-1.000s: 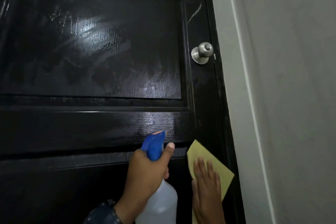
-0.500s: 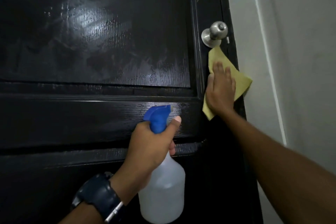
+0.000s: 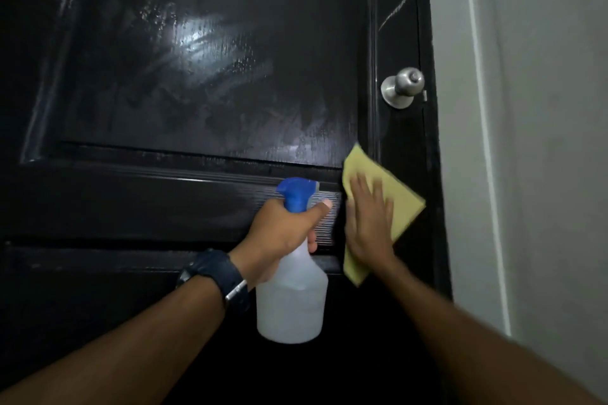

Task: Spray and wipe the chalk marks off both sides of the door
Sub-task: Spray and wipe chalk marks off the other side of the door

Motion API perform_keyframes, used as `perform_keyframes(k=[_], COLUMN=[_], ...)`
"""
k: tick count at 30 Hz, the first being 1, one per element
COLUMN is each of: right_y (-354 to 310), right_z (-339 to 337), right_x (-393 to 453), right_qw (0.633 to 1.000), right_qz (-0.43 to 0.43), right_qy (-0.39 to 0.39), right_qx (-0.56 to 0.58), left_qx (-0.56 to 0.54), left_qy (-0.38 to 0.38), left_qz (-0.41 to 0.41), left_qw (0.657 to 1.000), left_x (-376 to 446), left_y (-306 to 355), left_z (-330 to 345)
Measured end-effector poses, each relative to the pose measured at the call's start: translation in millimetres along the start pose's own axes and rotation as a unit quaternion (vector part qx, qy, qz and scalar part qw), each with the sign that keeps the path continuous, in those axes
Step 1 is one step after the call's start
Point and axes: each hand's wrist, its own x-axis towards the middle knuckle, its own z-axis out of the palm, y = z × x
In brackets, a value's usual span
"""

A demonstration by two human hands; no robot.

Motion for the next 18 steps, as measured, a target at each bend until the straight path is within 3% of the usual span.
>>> perform_keyframes(k=[4, 7, 13, 18], right_y=[-42.6, -44.9, -71.2, -150.8], right_z=[14.0, 31.5, 68.3, 106.1], right_x=[62.8, 12.6, -131.7, -97.5], right_qw=[1.000, 0.997, 0.997, 0.957], right_qz=[0.011, 0.010, -0.021, -0.246], right_qy=[0.025, 0.043, -0.041, -0.141], right_qx=[-0.014, -0.060, -0.060, -0.062], left_qx=[0.018, 0.027, 0.033, 0.058], left_qy=[0.028, 0.030, 0.069, 0.106], left_qz=[-0.004, -0.016, -0.012, -0.003], left_qw=[0.999, 0.999, 0.997, 0.993], left_x=[0.5, -12.9, -38.3, -44.0], left_y=[-4.9, -10.1, -20.8, -16.3], left_z=[-31.9, -56.0, -94.7, -134.4])
